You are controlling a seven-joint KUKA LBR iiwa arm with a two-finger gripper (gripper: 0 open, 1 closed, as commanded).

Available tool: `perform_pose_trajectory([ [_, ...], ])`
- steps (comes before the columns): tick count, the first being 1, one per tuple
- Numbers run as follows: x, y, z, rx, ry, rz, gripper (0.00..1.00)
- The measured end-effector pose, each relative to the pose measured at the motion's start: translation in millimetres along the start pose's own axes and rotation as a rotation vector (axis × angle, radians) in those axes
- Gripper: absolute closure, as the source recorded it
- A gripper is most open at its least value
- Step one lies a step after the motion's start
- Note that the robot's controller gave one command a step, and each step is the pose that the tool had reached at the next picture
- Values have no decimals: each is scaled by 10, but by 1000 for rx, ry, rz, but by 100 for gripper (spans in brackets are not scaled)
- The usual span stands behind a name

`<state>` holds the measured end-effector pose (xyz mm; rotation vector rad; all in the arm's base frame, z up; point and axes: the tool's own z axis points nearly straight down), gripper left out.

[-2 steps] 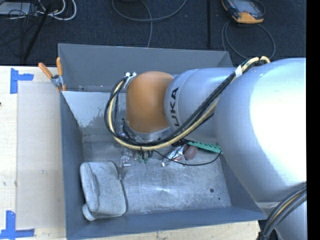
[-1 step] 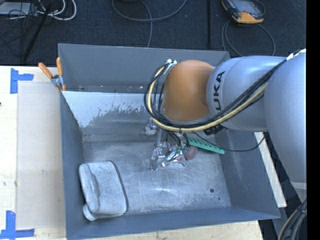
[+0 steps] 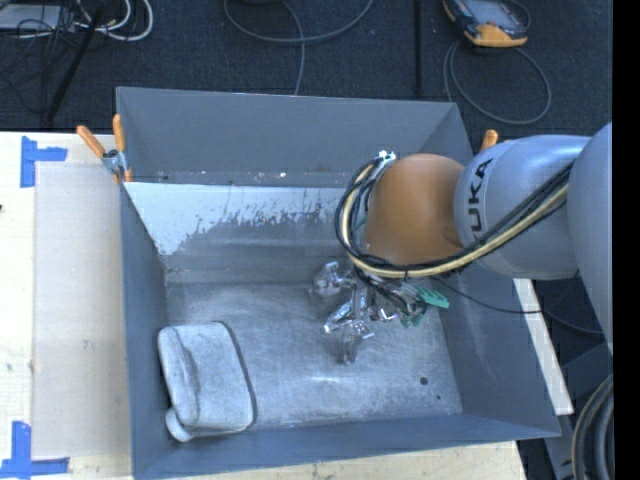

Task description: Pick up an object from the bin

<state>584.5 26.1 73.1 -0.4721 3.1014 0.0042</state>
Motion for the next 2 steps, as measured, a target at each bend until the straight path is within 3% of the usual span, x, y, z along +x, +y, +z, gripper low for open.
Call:
perform_pose_trajectory([
  [1, -7, -13, -18, 2, -2, 3, 100],
  [2, 60, -93, -1359, 4, -3, -22, 100],
])
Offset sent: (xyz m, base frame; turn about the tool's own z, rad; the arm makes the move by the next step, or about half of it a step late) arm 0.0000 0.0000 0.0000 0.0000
